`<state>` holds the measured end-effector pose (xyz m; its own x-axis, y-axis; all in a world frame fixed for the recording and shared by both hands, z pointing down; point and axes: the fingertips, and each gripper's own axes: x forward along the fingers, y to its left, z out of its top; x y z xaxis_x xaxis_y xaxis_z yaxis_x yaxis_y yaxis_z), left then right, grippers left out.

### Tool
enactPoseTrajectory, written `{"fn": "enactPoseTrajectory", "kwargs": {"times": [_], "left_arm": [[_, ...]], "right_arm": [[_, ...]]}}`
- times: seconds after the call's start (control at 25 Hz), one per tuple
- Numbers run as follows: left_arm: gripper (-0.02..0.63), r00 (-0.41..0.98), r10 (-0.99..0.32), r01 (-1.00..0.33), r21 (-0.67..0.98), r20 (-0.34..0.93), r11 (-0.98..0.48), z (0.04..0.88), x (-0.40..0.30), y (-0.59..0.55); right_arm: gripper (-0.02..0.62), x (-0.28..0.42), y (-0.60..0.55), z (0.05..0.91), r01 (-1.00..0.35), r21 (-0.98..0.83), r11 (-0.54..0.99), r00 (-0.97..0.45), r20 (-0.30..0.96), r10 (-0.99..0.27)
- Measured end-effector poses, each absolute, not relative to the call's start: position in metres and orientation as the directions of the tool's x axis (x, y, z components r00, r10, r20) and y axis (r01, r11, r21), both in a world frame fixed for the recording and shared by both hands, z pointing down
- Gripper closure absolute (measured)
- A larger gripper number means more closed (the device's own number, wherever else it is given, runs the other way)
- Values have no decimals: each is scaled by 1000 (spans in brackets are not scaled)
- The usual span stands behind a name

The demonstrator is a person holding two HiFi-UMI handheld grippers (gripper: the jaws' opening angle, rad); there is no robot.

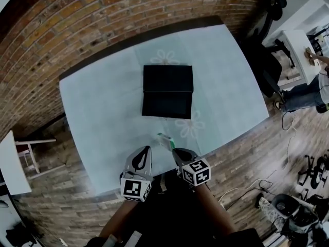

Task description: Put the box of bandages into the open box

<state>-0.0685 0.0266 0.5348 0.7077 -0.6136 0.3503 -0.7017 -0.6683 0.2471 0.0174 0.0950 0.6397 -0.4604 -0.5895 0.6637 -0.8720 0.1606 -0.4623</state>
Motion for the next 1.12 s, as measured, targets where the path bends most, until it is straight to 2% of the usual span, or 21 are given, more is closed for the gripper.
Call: {"fn": "enactPoseTrajectory", "kwargs": {"times": [1.12], "left_arm": [[607, 622, -736, -783, 187, 266, -594, 470, -50, 75]], "right_arm": [[589, 44, 126, 558, -862, -404, 307, -495, 536, -684]]}}
